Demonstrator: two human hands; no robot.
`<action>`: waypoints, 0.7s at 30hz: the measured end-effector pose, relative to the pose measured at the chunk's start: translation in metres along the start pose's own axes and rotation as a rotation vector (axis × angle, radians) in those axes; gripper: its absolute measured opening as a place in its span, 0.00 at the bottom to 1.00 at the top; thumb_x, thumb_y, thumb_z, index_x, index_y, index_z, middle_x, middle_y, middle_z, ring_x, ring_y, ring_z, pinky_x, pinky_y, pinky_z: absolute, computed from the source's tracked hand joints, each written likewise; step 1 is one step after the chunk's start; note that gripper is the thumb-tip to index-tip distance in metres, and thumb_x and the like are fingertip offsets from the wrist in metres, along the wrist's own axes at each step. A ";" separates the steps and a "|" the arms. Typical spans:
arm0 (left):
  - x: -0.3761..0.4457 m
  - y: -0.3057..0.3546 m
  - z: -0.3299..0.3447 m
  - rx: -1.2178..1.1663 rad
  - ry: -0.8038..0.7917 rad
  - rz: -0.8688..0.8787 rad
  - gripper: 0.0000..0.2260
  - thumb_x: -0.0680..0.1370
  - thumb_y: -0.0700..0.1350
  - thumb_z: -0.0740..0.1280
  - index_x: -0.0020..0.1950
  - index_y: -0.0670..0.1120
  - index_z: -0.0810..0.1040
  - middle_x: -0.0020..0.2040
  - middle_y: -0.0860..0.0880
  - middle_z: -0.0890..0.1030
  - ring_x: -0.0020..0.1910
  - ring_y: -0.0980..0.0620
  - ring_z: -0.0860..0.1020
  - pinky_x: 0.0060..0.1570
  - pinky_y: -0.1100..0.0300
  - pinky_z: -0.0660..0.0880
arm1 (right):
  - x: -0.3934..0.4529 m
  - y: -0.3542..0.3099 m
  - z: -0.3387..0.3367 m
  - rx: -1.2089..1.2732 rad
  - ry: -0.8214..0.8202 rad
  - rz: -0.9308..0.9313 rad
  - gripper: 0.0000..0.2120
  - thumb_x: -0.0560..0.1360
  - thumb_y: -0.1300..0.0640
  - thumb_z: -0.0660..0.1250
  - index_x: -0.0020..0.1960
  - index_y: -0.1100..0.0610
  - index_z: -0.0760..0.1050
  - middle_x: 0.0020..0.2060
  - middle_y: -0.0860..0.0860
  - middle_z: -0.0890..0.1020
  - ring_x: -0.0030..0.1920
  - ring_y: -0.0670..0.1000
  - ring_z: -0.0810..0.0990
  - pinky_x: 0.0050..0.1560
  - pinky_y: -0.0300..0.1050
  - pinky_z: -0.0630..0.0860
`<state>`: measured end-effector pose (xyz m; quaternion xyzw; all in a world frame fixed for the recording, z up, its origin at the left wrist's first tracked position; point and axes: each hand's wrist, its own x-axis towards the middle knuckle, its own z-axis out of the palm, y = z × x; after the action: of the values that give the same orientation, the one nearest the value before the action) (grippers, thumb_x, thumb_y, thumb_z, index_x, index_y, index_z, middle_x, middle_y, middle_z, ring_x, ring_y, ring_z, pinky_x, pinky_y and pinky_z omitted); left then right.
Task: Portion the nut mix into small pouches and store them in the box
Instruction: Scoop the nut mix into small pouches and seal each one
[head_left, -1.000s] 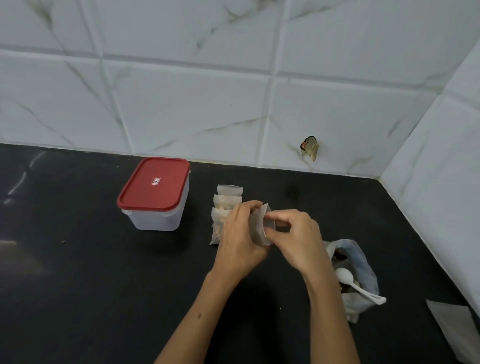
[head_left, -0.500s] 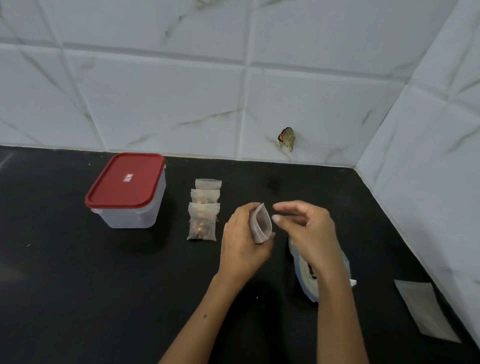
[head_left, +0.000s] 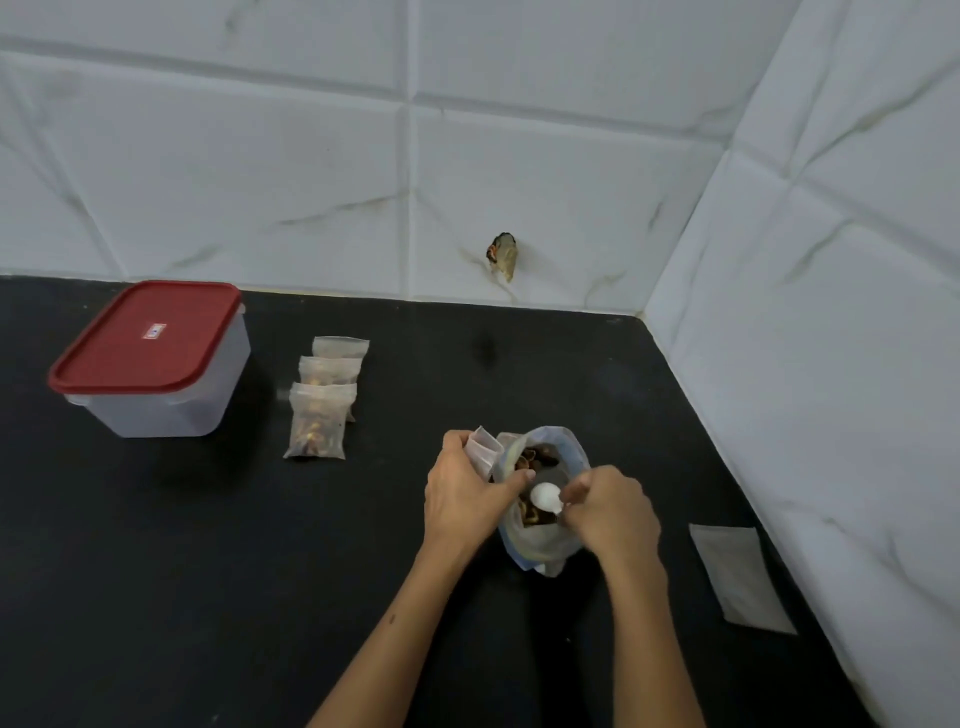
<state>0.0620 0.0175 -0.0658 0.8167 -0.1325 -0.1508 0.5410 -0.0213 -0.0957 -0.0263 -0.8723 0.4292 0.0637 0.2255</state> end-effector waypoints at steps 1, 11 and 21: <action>-0.001 -0.001 0.004 0.008 0.002 -0.018 0.28 0.66 0.52 0.77 0.61 0.50 0.68 0.49 0.57 0.75 0.50 0.56 0.75 0.44 0.63 0.72 | -0.001 0.001 0.000 -0.009 0.023 -0.023 0.11 0.75 0.55 0.67 0.57 0.48 0.79 0.51 0.48 0.80 0.43 0.46 0.73 0.43 0.41 0.70; -0.005 -0.007 0.016 -0.212 0.015 -0.256 0.28 0.62 0.59 0.77 0.54 0.45 0.75 0.47 0.50 0.81 0.45 0.54 0.80 0.39 0.61 0.77 | -0.002 0.009 0.012 -0.145 0.089 -0.104 0.09 0.76 0.52 0.67 0.55 0.51 0.77 0.47 0.49 0.80 0.51 0.50 0.77 0.55 0.46 0.72; 0.066 0.018 0.017 -0.012 0.058 -0.322 0.17 0.73 0.48 0.72 0.57 0.44 0.72 0.51 0.46 0.77 0.51 0.47 0.78 0.52 0.51 0.78 | -0.006 0.009 0.022 -0.180 0.211 -0.123 0.07 0.76 0.54 0.67 0.53 0.54 0.75 0.50 0.50 0.76 0.54 0.50 0.71 0.53 0.45 0.71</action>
<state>0.1153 -0.0290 -0.0621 0.8283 0.0167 -0.2127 0.5181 -0.0298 -0.0863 -0.0468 -0.9155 0.3888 -0.0043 0.1036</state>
